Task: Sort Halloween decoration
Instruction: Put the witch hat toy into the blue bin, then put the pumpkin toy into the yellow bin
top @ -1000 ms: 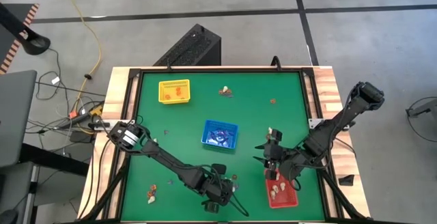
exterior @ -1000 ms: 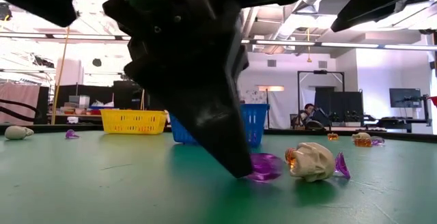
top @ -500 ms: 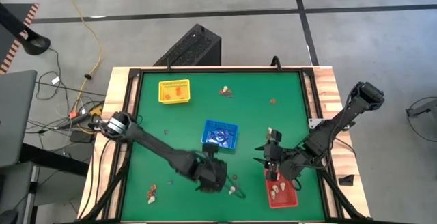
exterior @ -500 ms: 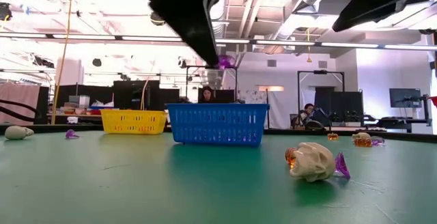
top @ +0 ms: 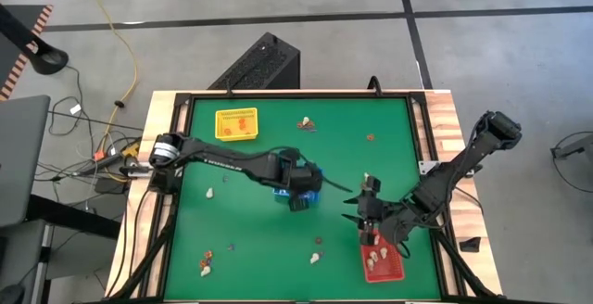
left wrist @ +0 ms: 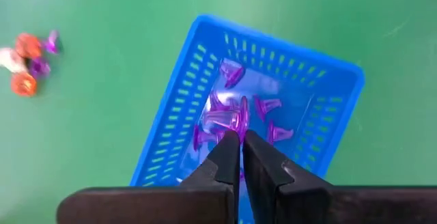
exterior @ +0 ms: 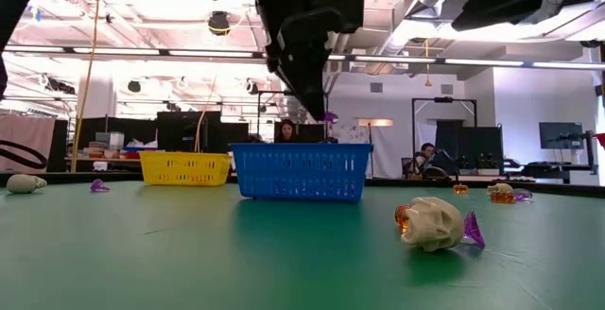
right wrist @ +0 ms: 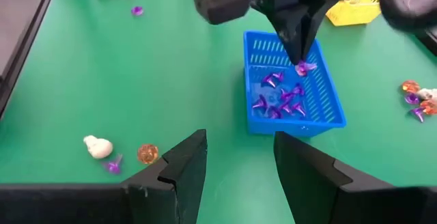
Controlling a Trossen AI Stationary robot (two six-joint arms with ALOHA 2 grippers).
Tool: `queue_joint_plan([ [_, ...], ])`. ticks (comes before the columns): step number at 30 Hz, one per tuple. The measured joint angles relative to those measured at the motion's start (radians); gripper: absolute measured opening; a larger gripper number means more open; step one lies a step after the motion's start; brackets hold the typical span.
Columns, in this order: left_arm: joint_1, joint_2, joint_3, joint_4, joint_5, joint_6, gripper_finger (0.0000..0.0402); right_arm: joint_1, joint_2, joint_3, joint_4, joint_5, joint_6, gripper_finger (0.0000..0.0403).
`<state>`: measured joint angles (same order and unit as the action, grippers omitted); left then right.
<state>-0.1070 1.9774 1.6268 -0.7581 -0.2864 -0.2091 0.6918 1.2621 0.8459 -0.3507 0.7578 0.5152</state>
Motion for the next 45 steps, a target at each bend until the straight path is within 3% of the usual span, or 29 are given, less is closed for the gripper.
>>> queue_joint_plan([
  [4,0.014,0.000,0.000,-0.010,0.021,-0.005,0.0022,0.008,0.000,0.000,-0.017,0.000,0.000,0.0201],
  [13,0.014,-0.004,0.000,-0.125,0.020,0.015,0.0108,0.008,0.000,0.000,-0.064,0.001,0.038,0.0201],
  [16,0.001,-0.042,-0.022,-0.228,-0.095,0.000,0.0125,0.008,0.000,0.000,-0.098,0.002,0.065,0.0201],
  [18,-0.018,-0.112,-0.099,-0.203,-0.198,-0.040,0.0130,0.005,0.000,0.000,-0.141,0.003,0.102,0.0201],
  [22,-0.073,-0.302,-0.361,0.039,-0.233,-0.145,0.0132,-0.020,0.000,0.000,-0.237,0.010,0.193,0.0201],
  [26,-0.168,-0.453,-0.651,0.541,-0.217,-0.233,0.0133,-0.104,-0.004,0.000,-0.307,-0.013,0.263,0.0201],
  [30,-0.276,-0.478,-0.863,1.130,-0.237,-0.170,0.0133,-0.307,-0.042,0.000,-0.503,-0.113,0.422,0.0201],
  [33,-0.340,-0.439,-0.933,1.430,-0.261,-0.063,0.0133,-0.484,-0.049,0.000,-0.601,-0.174,0.388,0.0201],
  [36,-0.379,-0.399,-0.944,1.523,-0.295,0.004,0.0133,-0.654,-0.046,0.000,-0.595,-0.238,0.309,0.0201],
  [45,-0.379,-0.375,-0.927,1.517,-0.303,0.099,0.0133,-1.066,0.001,-0.001,-0.507,-0.417,0.122,0.0201],
])
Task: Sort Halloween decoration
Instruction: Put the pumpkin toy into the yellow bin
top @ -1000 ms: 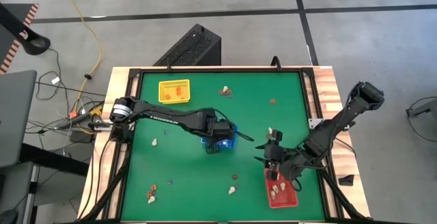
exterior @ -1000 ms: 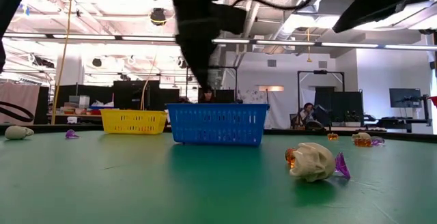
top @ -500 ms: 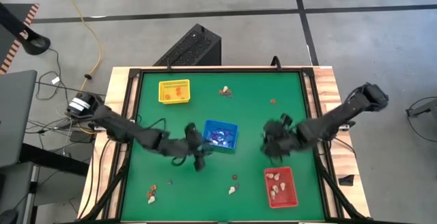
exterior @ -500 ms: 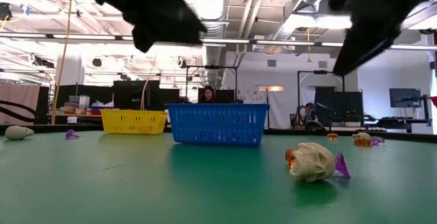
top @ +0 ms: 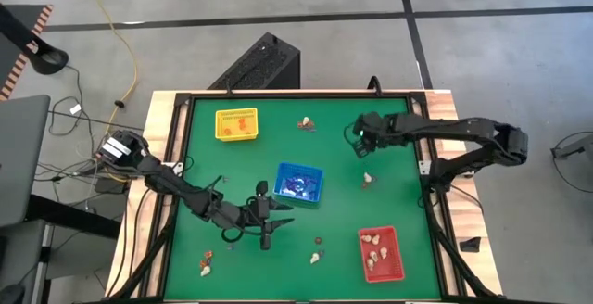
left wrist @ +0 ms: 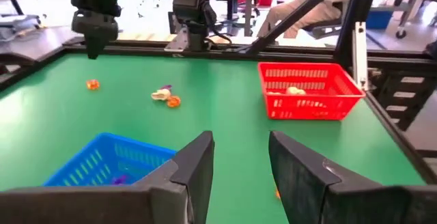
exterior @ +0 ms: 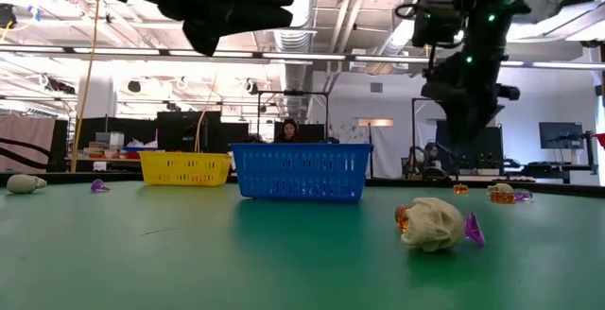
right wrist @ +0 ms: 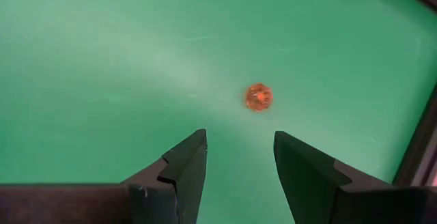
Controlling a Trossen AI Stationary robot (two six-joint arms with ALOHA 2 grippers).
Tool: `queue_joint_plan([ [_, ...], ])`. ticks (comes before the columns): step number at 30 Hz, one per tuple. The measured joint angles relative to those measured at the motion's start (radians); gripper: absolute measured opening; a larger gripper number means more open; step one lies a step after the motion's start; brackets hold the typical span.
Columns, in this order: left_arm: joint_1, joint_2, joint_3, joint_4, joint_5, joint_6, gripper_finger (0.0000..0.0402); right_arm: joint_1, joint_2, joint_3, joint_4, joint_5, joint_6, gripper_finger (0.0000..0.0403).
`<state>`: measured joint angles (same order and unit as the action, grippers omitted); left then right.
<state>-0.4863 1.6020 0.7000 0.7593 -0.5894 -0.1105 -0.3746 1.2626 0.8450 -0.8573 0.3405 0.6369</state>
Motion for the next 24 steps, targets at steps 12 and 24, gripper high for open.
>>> queue_joint_plan([
  [12,0.012,0.001,0.005,-0.068,0.068,-0.022,0.0132,-0.173,0.031,-0.185,0.326,-0.035,-0.029,0.0201],
  [24,0.016,0.001,0.005,-0.073,0.070,-0.026,0.0132,-0.166,0.035,-0.360,0.602,0.031,0.018,0.0201],
])
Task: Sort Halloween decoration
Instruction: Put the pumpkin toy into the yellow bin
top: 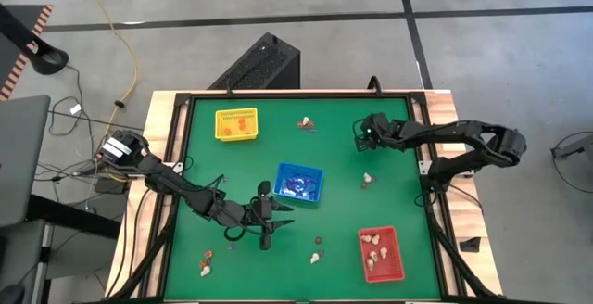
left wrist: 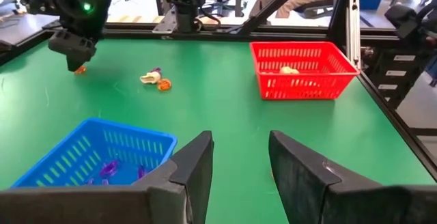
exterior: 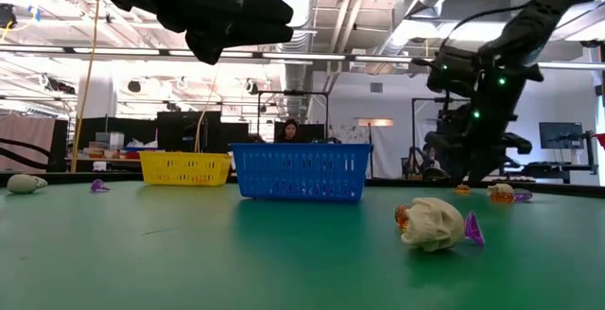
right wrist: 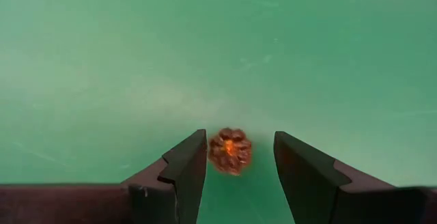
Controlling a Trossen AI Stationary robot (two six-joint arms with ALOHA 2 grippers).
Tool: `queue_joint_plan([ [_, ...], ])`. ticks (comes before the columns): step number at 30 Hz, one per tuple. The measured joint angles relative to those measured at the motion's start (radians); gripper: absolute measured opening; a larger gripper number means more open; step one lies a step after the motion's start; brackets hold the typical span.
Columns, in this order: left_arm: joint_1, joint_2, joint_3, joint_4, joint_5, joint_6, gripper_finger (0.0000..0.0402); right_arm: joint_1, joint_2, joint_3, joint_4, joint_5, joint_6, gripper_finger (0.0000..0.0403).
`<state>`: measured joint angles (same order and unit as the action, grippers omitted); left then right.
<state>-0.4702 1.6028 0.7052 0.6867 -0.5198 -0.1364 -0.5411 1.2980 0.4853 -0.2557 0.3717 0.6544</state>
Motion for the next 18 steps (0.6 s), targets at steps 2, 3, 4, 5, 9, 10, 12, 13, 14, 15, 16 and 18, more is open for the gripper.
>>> queue_joint_plan([
  [2,0.000,0.000,0.000,0.000,0.000,0.000,0.0132,0.001,-0.001,-0.033,0.067,0.001,0.006,0.0201],
  [3,0.000,0.000,0.000,0.000,0.000,0.000,0.0132,0.004,-0.001,-0.050,0.089,0.004,0.016,0.0201],
  [4,0.000,0.000,0.000,0.000,0.000,0.000,0.0132,0.009,0.000,-0.069,0.117,0.016,0.023,0.0201],
  [5,0.000,0.000,0.000,0.000,-0.001,0.000,0.0132,0.017,0.000,-0.087,0.152,0.028,0.026,0.0201],
  [9,0.000,0.000,0.000,0.000,-0.001,-0.001,0.0132,0.042,-0.002,-0.137,0.227,0.072,0.053,0.0201],
  [10,0.000,0.000,0.000,0.000,-0.001,-0.001,0.0132,0.052,-0.002,-0.148,0.237,0.089,0.058,0.0201],
  [12,0.000,0.000,0.000,0.000,-0.001,-0.002,0.0132,0.074,-0.002,-0.170,0.270,0.122,0.055,0.0201],
  [13,0.000,0.000,0.000,0.000,-0.001,-0.003,0.0132,0.086,-0.002,-0.178,0.280,0.133,0.052,0.0201],
  [14,0.000,0.000,0.000,0.000,-0.001,-0.003,0.0132,0.098,-0.002,-0.183,0.286,0.145,0.048,0.0201],
  [15,0.000,0.000,0.000,0.000,-0.001,-0.003,0.0132,0.112,-0.002,-0.188,0.291,0.160,0.047,0.0201],
  [16,0.000,0.000,0.000,0.000,0.000,-0.003,0.0132,0.126,-0.001,-0.192,0.297,0.176,0.047,0.0200],
  [18,0.001,0.000,0.000,0.000,0.000,-0.003,0.0132,0.148,-0.001,-0.197,0.297,0.200,0.048,0.0197],
])
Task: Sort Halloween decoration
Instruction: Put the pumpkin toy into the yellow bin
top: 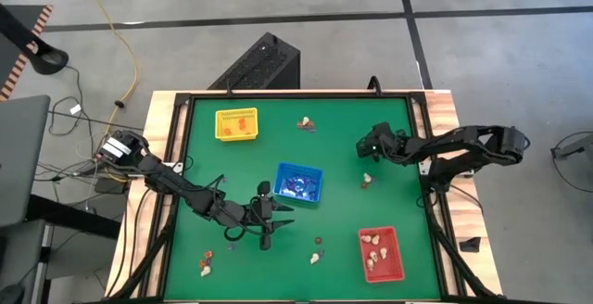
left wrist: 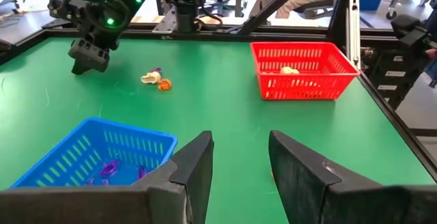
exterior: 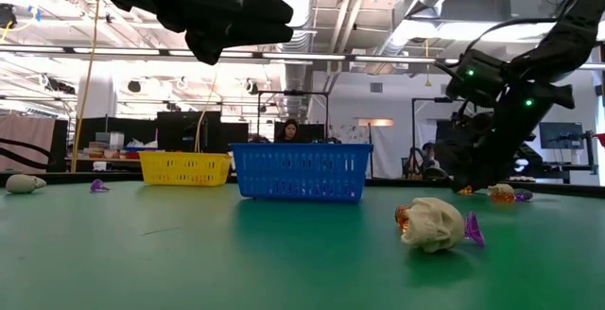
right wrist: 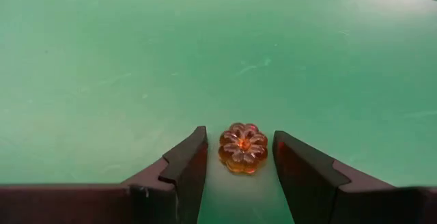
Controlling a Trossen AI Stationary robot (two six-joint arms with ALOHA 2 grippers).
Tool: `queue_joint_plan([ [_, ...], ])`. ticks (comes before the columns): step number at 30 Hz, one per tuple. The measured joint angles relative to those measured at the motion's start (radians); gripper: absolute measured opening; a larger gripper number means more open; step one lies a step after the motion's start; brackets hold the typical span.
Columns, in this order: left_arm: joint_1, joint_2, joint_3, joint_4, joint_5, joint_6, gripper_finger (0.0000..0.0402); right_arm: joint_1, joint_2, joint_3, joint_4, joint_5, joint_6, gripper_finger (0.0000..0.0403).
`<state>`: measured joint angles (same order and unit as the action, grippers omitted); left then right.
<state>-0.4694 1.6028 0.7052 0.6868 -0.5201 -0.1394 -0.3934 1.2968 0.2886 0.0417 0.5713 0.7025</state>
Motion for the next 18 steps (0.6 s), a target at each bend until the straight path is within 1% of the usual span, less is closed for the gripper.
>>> queue_joint_plan([
  [3,0.000,0.000,0.000,0.000,0.000,-0.003,0.0132,0.015,0.000,0.000,0.000,0.007,0.000,0.0183],
  [11,0.000,0.000,0.000,0.000,0.000,-0.011,0.0132,0.016,0.000,0.000,0.005,0.006,0.005,0.0131],
  [15,0.000,0.000,0.000,0.000,0.001,-0.011,0.0132,0.024,-0.002,-0.001,0.041,0.003,0.004,0.0123],
  [18,0.000,0.000,0.000,0.000,0.001,-0.001,0.0132,0.049,-0.001,-0.002,0.099,-0.033,-0.003,0.0123],
])
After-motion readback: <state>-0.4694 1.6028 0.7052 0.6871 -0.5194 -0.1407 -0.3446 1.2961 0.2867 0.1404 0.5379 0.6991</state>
